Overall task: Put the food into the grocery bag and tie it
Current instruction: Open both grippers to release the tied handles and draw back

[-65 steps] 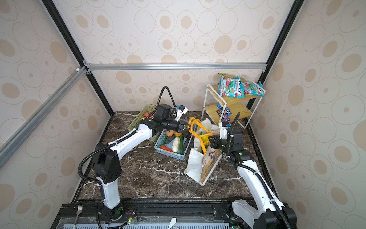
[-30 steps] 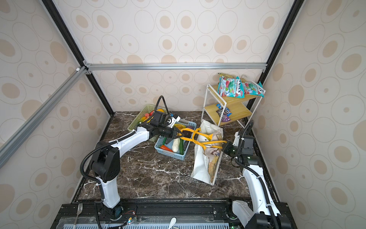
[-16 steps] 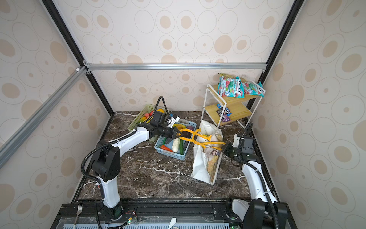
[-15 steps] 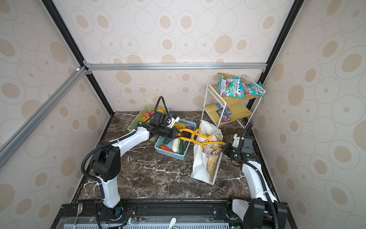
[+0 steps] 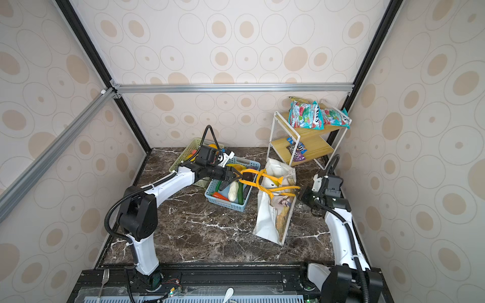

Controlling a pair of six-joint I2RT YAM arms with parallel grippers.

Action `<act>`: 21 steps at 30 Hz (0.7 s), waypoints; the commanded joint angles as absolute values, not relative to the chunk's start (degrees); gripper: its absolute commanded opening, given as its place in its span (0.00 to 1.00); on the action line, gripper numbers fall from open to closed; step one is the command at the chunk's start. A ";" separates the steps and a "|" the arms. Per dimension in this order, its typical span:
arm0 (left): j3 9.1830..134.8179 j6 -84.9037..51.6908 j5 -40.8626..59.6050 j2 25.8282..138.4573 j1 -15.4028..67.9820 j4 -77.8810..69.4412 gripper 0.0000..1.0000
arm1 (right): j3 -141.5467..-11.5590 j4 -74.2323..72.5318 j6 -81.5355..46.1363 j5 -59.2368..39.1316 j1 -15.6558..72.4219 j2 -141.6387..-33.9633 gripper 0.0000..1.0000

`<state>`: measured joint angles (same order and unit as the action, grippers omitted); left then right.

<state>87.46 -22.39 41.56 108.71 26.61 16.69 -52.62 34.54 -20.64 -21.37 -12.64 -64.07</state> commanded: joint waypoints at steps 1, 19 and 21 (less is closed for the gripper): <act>90.73 -22.40 40.69 105.94 24.57 18.15 0.53 | -58.78 46.41 -13.72 -18.96 -14.18 -66.16 0.54; 102.87 -22.86 38.76 109.80 19.95 22.71 0.54 | -68.85 42.17 -15.11 -59.69 -27.14 -73.30 0.58; 103.78 -22.46 37.78 110.21 19.60 23.53 0.54 | -67.34 37.24 -20.12 -61.24 -31.66 -73.30 0.57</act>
